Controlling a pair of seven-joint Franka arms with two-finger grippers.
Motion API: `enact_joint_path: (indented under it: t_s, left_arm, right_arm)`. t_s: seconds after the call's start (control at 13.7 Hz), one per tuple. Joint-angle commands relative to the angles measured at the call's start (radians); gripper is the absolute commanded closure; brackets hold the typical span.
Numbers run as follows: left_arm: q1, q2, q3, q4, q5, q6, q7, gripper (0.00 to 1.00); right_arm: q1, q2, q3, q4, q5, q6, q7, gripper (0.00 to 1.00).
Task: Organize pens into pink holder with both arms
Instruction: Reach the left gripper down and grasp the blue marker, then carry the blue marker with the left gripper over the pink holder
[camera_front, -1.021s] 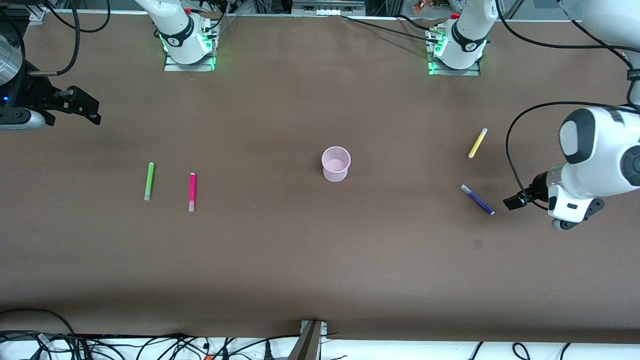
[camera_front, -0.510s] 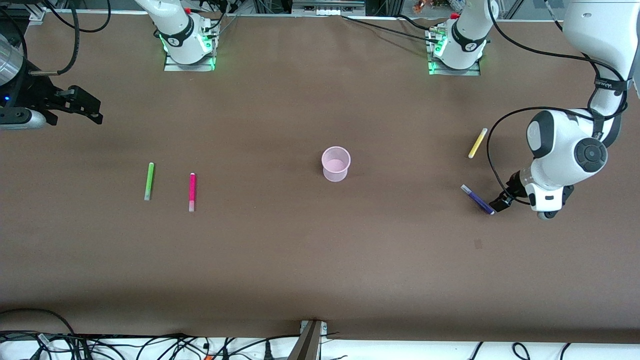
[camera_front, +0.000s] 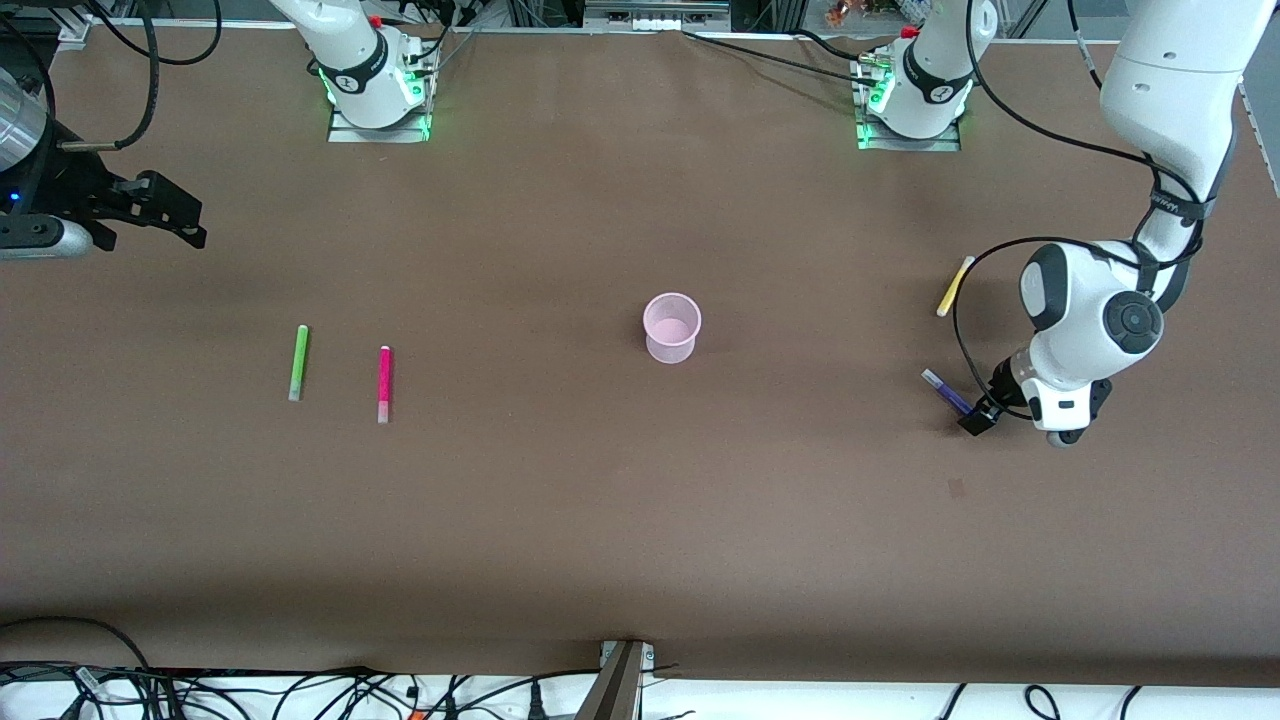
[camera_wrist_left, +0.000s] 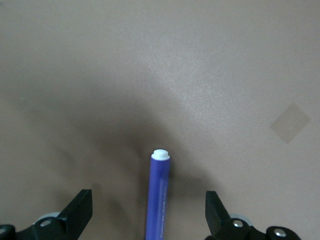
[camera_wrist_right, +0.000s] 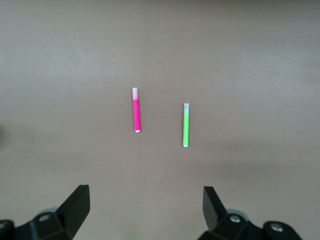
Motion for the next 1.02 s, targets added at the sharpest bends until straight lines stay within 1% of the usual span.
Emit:
enact_joint_path:
  t_s: [0.0,0.15,0.29,0.36,0.44,0.66,0.8,0.95]
  left_arm:
    - [-0.009,0.015,-0.003,0.014,-0.002,0.012,-0.015,0.22]
    - [-0.009,0.016,-0.003,0.015,0.000,0.012,-0.015,0.44]
    - [-0.009,0.015,-0.003,0.015,0.006,0.012,-0.015,0.77]
    - [-0.009,0.015,-0.004,0.017,0.006,0.012,-0.013,0.90]
    - [-0.009,0.013,-0.006,0.017,0.006,0.012,-0.012,1.00]
    - [-0.009,-0.002,-0.011,0.035,0.006,0.003,-0.013,1.00]
    - [-0.019,-0.052,-0.024,0.052,0.006,-0.034,-0.015,1.00]
    - [-0.043,-0.120,-0.041,0.052,0.006,-0.059,-0.066,1.00]
  right_arm:
    - [-0.002,-0.006,0.004,0.006,0.018,-0.008,0.003,0.00]
    - [0.007,-0.007,0.005,0.006,0.020,-0.010,0.003,0.00]
    - [0.007,-0.009,0.005,0.006,0.021,-0.010,0.003,0.00]
    - [0.007,-0.007,0.005,0.006,0.023,-0.008,0.003,0.00]
    - [0.007,-0.007,0.005,0.006,0.024,-0.007,0.003,0.00]
    - [0.007,-0.007,0.004,0.006,0.024,-0.007,0.003,0.00]
    - [0.007,-0.007,0.004,0.006,0.024,-0.010,0.003,0.00]
    - [0.007,-0.007,0.004,0.008,0.024,-0.007,0.002,0.00]
